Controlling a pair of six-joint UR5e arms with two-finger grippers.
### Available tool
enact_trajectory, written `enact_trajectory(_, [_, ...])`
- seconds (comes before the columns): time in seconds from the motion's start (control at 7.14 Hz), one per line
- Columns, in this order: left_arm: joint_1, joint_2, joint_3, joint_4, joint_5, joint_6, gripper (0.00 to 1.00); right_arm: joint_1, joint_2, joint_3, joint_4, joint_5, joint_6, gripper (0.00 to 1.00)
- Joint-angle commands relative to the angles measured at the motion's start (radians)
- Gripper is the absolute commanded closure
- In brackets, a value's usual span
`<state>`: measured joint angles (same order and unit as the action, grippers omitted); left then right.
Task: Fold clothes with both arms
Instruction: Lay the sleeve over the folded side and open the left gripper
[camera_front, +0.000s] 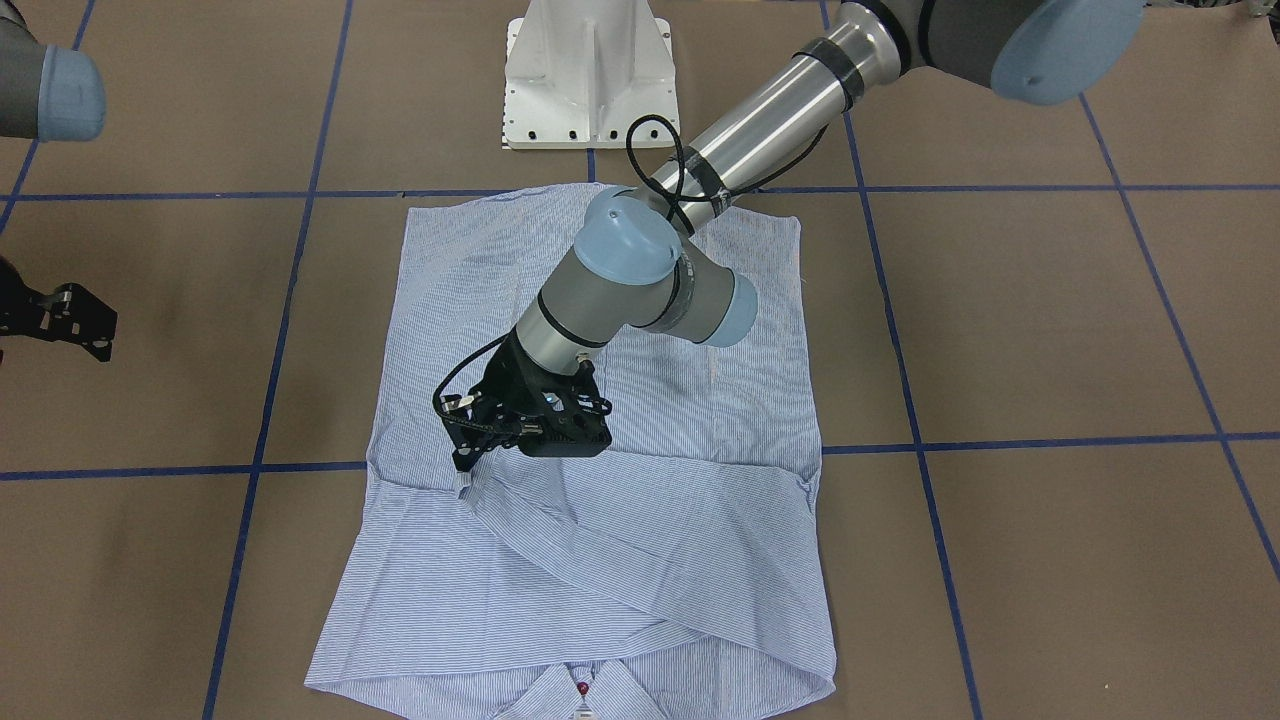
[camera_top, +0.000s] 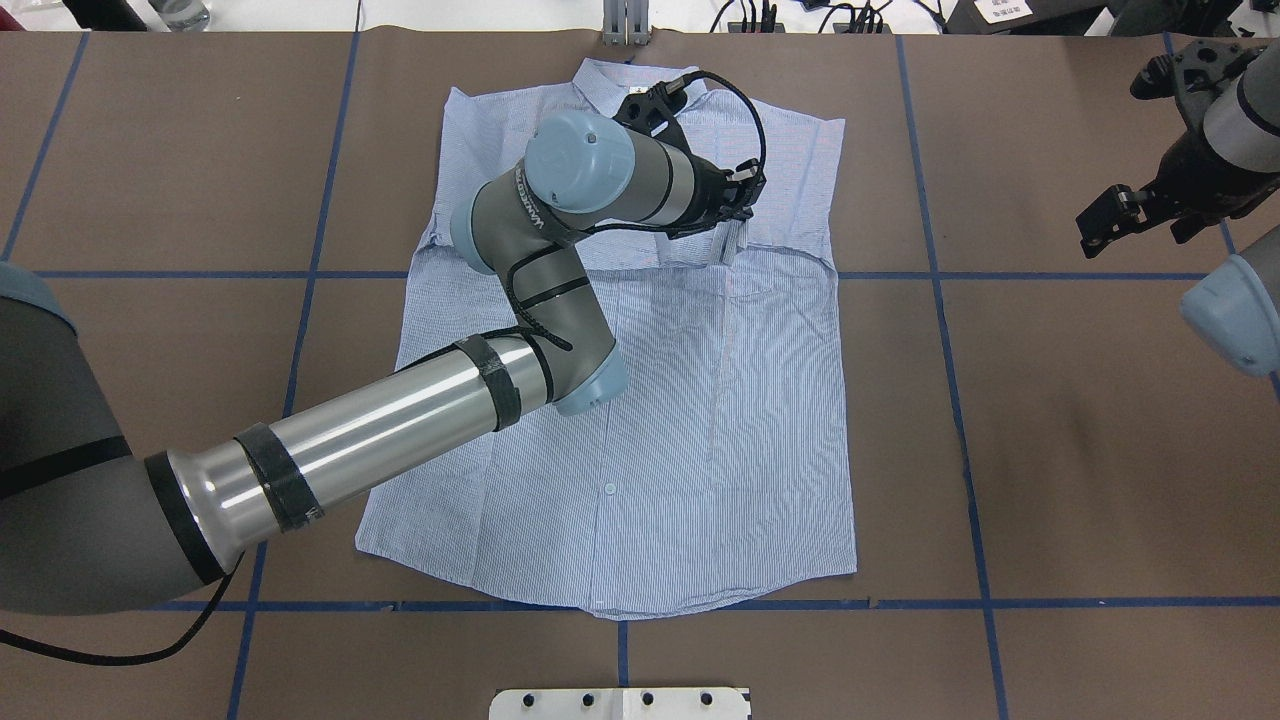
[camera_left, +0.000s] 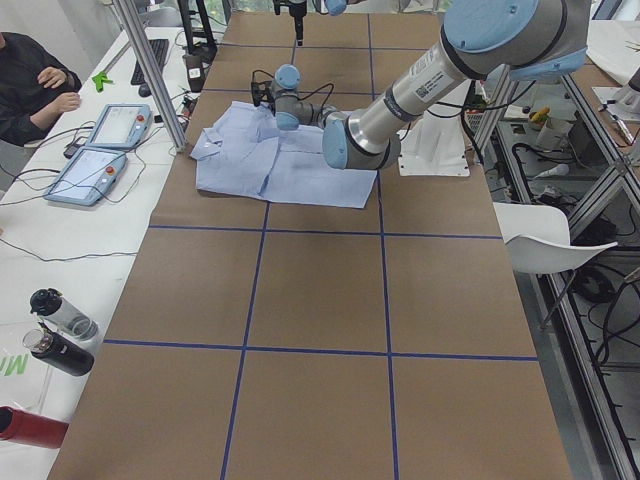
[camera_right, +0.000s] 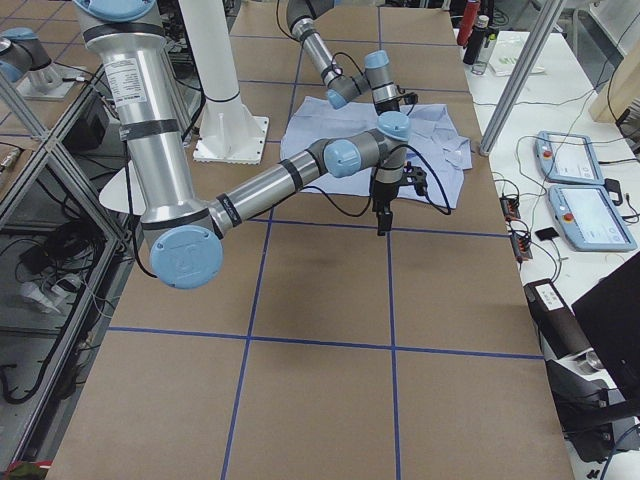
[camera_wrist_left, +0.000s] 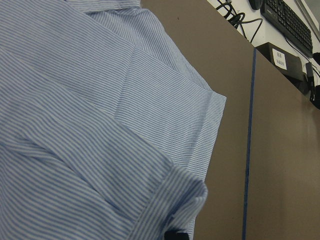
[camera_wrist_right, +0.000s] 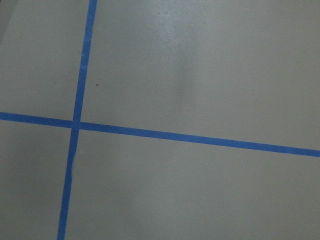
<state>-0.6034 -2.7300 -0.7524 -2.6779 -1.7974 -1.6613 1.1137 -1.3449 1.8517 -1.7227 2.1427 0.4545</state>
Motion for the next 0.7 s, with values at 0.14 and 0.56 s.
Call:
enact_trajectory(0.14, [0.011,-0.004,0.013,-0.016,0.029,0.0,1.0,0.0,0.003,0.001,0.0,0.0,0.001,0.0])
enact_trajectory(0.56, [0.016,-0.008,0.001,-0.066,0.029,0.012,0.01,0.0,0.007,0.0,0.0,0.0,0.007,0.0])
